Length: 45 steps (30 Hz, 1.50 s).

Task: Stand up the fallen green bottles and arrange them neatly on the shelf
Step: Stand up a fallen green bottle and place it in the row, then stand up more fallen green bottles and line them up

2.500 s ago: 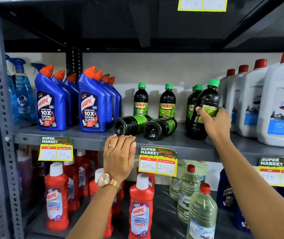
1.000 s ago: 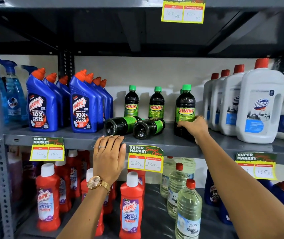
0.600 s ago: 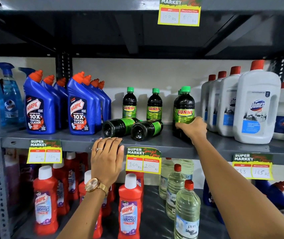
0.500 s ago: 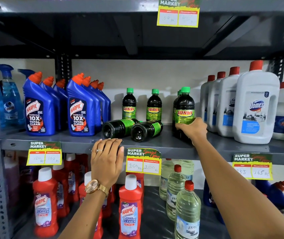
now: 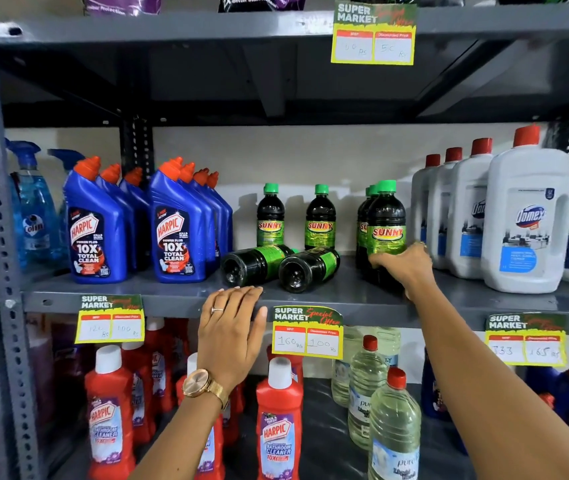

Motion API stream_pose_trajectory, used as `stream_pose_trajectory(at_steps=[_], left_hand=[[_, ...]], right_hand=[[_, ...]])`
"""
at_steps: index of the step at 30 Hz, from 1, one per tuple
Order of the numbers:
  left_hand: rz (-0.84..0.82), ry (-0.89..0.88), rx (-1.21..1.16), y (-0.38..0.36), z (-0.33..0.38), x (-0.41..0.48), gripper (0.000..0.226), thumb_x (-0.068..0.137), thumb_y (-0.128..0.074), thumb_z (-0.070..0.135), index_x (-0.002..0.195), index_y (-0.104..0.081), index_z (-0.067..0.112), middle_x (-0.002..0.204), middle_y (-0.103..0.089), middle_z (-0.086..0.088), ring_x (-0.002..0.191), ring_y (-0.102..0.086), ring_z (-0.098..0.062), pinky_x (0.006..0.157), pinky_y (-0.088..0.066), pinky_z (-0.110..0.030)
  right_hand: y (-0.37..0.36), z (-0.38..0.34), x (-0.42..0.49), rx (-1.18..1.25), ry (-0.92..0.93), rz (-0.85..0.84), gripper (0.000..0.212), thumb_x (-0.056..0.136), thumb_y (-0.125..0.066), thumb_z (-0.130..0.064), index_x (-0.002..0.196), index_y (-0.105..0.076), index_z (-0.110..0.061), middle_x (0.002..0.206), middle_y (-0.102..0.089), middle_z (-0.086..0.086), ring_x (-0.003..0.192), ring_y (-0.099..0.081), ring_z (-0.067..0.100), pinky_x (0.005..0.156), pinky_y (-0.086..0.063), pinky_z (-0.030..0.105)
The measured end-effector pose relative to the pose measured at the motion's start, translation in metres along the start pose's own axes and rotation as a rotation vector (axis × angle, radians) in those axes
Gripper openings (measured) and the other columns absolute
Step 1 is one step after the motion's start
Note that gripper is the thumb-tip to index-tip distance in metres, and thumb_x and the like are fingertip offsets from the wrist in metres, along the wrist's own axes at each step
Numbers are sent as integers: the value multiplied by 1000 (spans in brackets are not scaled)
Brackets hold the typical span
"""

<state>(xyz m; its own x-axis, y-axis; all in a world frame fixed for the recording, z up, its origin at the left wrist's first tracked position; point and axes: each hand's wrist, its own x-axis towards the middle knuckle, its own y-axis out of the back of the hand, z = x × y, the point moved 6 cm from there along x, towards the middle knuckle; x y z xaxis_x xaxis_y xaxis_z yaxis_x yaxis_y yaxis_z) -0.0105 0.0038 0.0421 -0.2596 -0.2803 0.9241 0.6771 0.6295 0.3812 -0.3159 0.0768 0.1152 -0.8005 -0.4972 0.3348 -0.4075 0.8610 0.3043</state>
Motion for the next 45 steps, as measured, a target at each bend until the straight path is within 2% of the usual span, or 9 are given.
stream_pose_trajectory(at_steps=[2,5,9,14,17,25,30,39,45], left_hand=[[-4,-85,-9,3,-6,-2,41,95,-42,38,122,-60,14,120,-65,-3,112,-57,-21,107,-30,-35],[19,-208,52,9,-24,-4,44,92,-45,42,122,-54,12,123,-60,-10,115,-52,-27,103,-35,-41],[10,-112,163,20,-62,10,49,94,-37,50,112,-60,11,114,-62,-11,105,-54,-29,96,-37,-43],[-97,-66,188,17,-74,14,67,98,-19,59,100,-65,11,96,-67,-7,87,-60,-29,80,-39,-39],[-73,-51,169,17,-74,12,59,97,-27,56,99,-65,11,96,-67,-5,86,-60,-28,78,-41,-39],[12,-89,144,14,-77,9,52,96,-34,55,97,-64,13,92,-65,-3,85,-57,-25,76,-41,-37],[50,-95,137,11,-78,10,52,94,-37,55,96,-66,12,90,-66,-4,84,-58,-25,74,-42,-38],[98,-106,138,12,-79,10,50,94,-38,54,94,-65,12,89,-65,-4,82,-57,-25,73,-38,-37],[128,-85,97,12,-78,10,50,92,-40,54,90,-67,12,85,-66,-4,77,-57,-24,71,-38,-36]], right_hand=[[11,-11,-10,-84,99,152,90,68,-71,-33,141,-34,3,144,-39,22,134,-34,41,109,-34,47],[18,-43,-48,-3,346,332,50,75,-63,-36,116,-55,-9,119,-58,14,116,-52,35,92,-39,38],[-42,-66,-66,-178,183,-163,69,82,-44,-72,90,-57,-5,84,-69,13,72,-72,31,71,-60,41],[-87,-59,-55,-217,-175,-409,101,55,-62,-82,127,-53,-12,126,-57,8,106,-62,27,66,-60,35],[-96,-57,-61,-53,-314,-456,58,72,-67,-61,98,-58,-10,85,-64,7,70,-64,18,43,-53,23],[-72,-54,-63,37,88,38,74,78,-62,-61,117,-56,2,110,-59,14,108,-57,37,94,-45,43],[-74,-68,-60,-182,279,110,90,84,-62,-53,141,-30,8,124,-59,25,114,-55,43,91,-45,46],[-93,-69,-50,-226,274,65,80,84,-66,-46,138,-35,4,119,-59,21,109,-57,40,83,-44,41],[-99,-47,-39,165,97,-168,37,59,-71,-16,94,-63,-7,96,-71,12,99,-64,34,77,-47,36]])
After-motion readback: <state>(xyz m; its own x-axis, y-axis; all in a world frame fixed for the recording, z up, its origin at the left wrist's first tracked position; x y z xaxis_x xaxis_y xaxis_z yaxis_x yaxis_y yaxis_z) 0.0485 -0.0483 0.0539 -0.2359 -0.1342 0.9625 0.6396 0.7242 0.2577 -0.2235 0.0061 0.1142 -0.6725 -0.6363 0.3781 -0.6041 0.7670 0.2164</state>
